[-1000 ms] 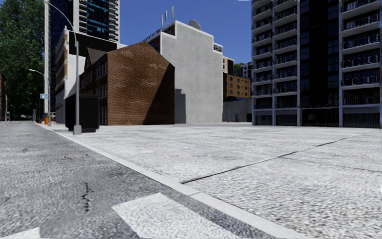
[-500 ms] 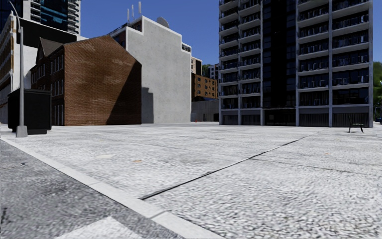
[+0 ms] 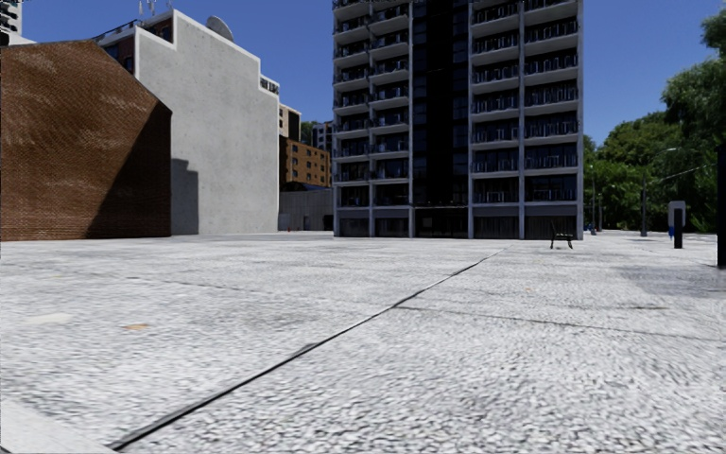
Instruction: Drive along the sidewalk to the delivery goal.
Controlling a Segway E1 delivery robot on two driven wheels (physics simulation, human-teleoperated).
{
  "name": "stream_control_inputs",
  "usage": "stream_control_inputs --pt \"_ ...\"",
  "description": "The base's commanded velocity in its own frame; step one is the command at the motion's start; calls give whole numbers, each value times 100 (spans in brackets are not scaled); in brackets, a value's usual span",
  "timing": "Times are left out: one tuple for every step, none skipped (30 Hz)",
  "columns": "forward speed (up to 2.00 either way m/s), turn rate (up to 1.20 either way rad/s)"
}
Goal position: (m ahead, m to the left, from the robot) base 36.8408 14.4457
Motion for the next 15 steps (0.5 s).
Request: stream_control_inputs --pt "87 -51" --pt "87 -50" --pt "87 -47" --pt "87 -47" --pt "87 -44" --pt "87 -42" --pt "87 -42" --pt "87 -41" --pt "87 -41" --pt "87 -38" --pt "87 -31" --pt "87 -25" --pt "87 -22" --pt "87 -22" --pt "87 -13"
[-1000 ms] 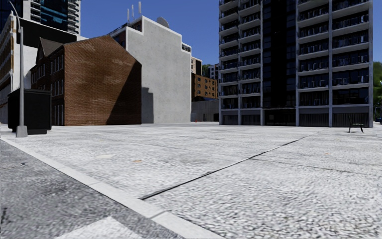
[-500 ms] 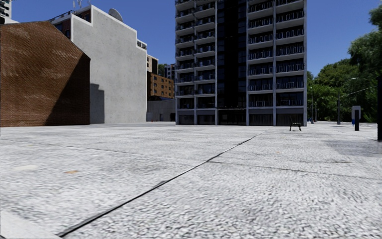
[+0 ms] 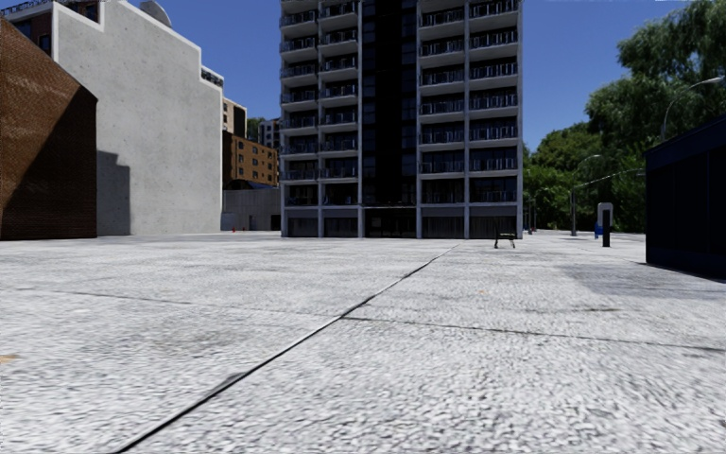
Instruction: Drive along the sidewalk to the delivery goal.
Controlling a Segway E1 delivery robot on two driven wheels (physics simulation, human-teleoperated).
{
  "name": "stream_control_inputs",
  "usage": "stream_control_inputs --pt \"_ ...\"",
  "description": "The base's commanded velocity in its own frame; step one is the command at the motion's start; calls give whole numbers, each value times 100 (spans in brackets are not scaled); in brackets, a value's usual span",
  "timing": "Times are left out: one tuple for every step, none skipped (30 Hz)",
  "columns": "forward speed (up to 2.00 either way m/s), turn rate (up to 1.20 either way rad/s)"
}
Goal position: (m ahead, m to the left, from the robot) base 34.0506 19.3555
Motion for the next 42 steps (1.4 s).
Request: stream_control_inputs --pt "87 0" --pt "87 0" --pt "87 0" --pt "87 0" --pt "87 0" --pt "87 0" --pt "87 0" --pt "87 0" --pt "87 0" --pt "87 0" --pt "87 0" --pt "87 0" --pt "87 0" --pt "87 0" --pt "87 0" --pt "87 0" --pt "87 0" --pt "87 0" --pt "87 0" --pt "87 0" --pt "87 0" --pt "87 0" --pt "87 0" --pt "87 0" --pt "87 0" --pt "87 0" --pt "87 0" --pt "87 0" --pt "87 0" --pt "87 0" --pt "88 4" --pt "95 7" --pt "95 7" --pt "115 10" --pt "129 10" --pt "137 13" --pt "147 17" --pt "147 17" --pt "153 23" --pt "157 30" --pt "161 37" --pt "176 45"
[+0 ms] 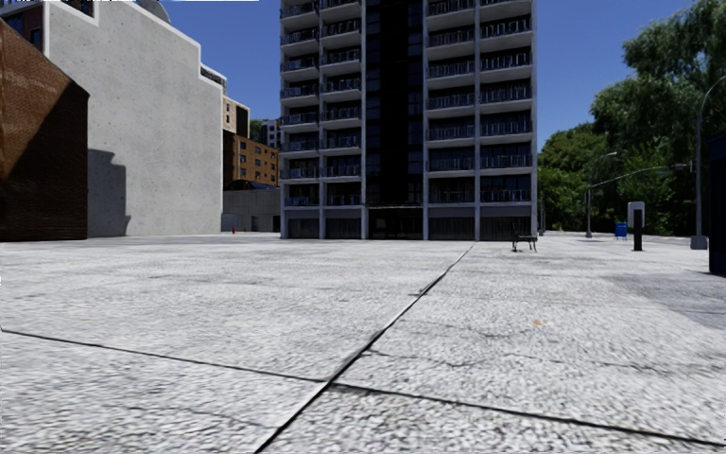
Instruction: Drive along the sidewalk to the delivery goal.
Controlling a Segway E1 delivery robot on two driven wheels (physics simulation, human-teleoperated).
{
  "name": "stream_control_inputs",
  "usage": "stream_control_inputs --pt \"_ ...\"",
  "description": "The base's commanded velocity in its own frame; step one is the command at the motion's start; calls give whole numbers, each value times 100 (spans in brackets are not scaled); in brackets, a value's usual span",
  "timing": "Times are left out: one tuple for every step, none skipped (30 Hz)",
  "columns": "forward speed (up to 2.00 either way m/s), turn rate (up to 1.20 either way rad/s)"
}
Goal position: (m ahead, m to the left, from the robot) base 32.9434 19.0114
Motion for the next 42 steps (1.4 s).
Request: stream_control_inputs --pt "176 45" --pt "200 48" --pt "200 49" --pt "200 50" --pt "200 50" --pt "200 55" --pt "200 59" --pt "200 63" --pt "200 65" --pt "200 65" --pt "200 66" --pt "200 66" --pt "200 66" --pt "200 66" --pt "200 66" --pt "200 55" --pt "200 0" --pt "200 0" --pt "200 0" --pt "200 0" --pt "200 0" --pt "200 0" --pt "200 0" --pt "200 0" --pt "200 0" --pt "200 0" --pt "200 0" --pt "200 0" --pt "200 0" --pt "200 0" --pt "200 0" --pt "200 0" --pt "200 0" --pt "200 0" --pt "200 0" --pt "200 0" --pt "200 0" --pt "200 0" --pt "200 0" --pt "200 0" --pt "200 0" --pt "200 0"
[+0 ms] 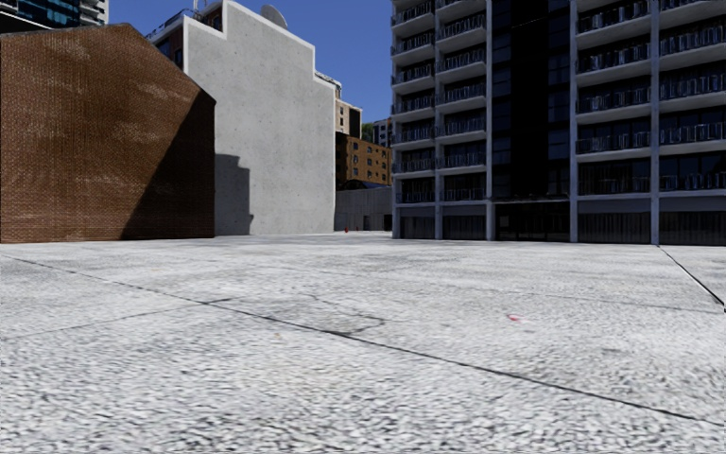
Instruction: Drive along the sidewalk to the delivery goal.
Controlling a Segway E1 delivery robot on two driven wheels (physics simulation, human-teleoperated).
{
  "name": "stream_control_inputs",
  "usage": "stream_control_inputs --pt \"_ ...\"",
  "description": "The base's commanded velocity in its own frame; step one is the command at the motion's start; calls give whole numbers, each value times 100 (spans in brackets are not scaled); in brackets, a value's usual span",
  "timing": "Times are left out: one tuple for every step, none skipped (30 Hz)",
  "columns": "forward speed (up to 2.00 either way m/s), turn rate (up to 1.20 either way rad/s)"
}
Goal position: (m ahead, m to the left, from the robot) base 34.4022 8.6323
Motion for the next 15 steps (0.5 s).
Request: stream_control_inputs --pt "200 0" --pt "200 0" --pt "200 0" --pt "200 0" --pt "200 0" --pt "200 0" --pt "200 0" --pt "200 0" --pt "200 0" --pt "200 0" --pt "200 0" --pt "200 0" --pt "200 0" --pt "200 0" --pt "200 0"
